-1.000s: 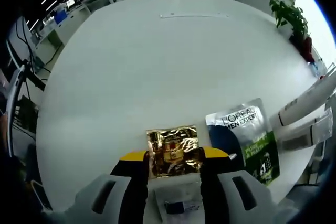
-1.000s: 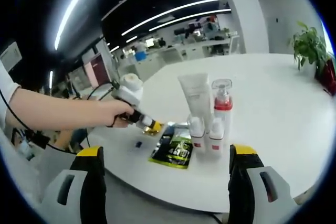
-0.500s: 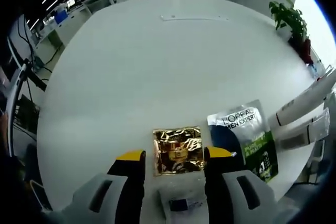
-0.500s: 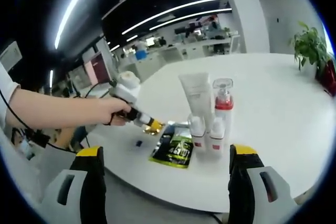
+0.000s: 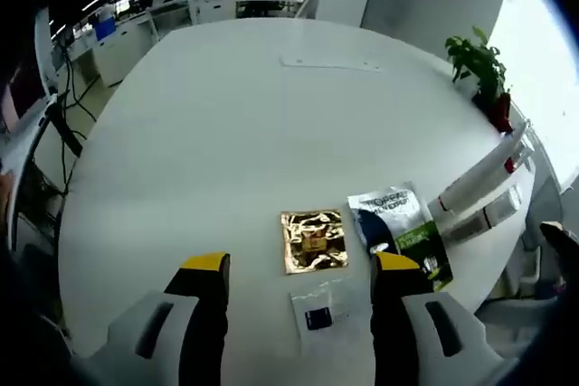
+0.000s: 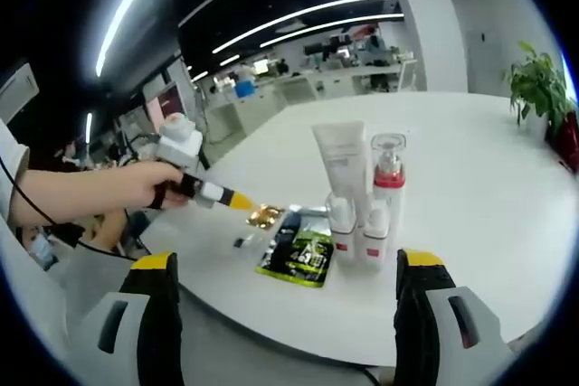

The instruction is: Arrange the skincare products in the storage area until every visible bottle or jar stands upright without overlapping.

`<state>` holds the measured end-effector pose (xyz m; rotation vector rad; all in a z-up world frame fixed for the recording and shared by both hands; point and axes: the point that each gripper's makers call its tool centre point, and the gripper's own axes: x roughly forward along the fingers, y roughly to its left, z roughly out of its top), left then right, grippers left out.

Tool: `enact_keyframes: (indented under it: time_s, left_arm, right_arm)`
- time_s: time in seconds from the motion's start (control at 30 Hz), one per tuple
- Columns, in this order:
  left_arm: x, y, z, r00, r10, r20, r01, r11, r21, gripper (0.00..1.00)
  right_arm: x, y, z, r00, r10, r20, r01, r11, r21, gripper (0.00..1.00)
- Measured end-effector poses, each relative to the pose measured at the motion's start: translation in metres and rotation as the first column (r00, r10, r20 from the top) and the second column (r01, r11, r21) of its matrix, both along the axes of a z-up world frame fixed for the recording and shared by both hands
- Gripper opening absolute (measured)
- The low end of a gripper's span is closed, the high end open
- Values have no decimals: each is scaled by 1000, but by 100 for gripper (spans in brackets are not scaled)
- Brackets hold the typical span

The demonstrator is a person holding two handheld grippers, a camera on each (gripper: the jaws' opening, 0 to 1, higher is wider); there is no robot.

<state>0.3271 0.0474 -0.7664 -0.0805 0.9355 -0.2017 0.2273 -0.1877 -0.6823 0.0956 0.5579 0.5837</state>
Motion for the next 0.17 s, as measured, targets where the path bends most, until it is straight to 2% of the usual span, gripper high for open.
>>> enact_keyframes:
  time_s: [0.17]
  left_arm:
    - [-17,7,14,996,-58,65,61,998,-36,72]
  right_arm:
    - [-1,0,-1,1000,5,-5,-5,1000,-12,99]
